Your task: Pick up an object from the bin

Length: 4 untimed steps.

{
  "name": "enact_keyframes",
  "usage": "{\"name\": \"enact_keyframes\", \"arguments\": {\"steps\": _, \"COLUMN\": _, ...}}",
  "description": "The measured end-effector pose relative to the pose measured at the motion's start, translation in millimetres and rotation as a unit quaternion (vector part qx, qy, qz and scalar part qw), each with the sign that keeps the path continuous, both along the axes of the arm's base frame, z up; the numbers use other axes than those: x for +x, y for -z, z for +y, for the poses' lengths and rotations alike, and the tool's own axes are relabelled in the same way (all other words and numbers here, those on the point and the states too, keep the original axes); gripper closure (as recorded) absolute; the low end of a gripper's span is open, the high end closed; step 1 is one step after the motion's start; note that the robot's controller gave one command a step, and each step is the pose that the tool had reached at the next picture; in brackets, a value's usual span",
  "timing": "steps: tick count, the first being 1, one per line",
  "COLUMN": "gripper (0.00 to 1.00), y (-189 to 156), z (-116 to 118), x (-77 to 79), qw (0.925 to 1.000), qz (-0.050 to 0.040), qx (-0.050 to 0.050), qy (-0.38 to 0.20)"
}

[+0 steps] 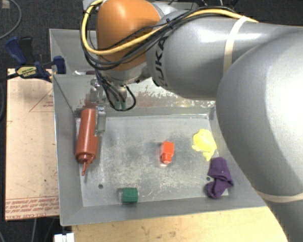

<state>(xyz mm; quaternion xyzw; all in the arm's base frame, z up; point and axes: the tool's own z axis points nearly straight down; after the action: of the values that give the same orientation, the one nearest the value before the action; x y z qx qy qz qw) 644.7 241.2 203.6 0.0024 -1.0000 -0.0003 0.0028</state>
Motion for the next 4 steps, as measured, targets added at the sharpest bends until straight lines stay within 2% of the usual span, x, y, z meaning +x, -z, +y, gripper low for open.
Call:
{"name": "enact_keyframes", "arguments": {"steps": 1, "gripper": 0.0, "y": -6, "z": -1, "x": 1.5, "qw": 1.0, "qz": -0.0035, "qx": 0.001, "qy": 0.002}}
{"name": "enact_keyframes", "arguments": {"steps": 2, "gripper": 0.0, "y": 39, "z": 3, "x": -0.9, "qw": 0.9976, "qz": -0.0043, "qx": 0.001, "qy": -0.069}}
{"name": "enact_keyframes", "arguments": {"steps": 3, "gripper": 0.0, "y": 57, "z": 1, "x": 0.2, "qw": 0.9528, "qz": -0.0042, "qx": 0.002, "qy": -0.303}}
{"name": "enact_keyframes", "arguments": {"steps": 4, "gripper": 0.0, "y": 98, "z": 9, "x": -12.9, "qw": 0.8946, "qz": -0.0036, "qx": 0.003, "qy": -0.447}}
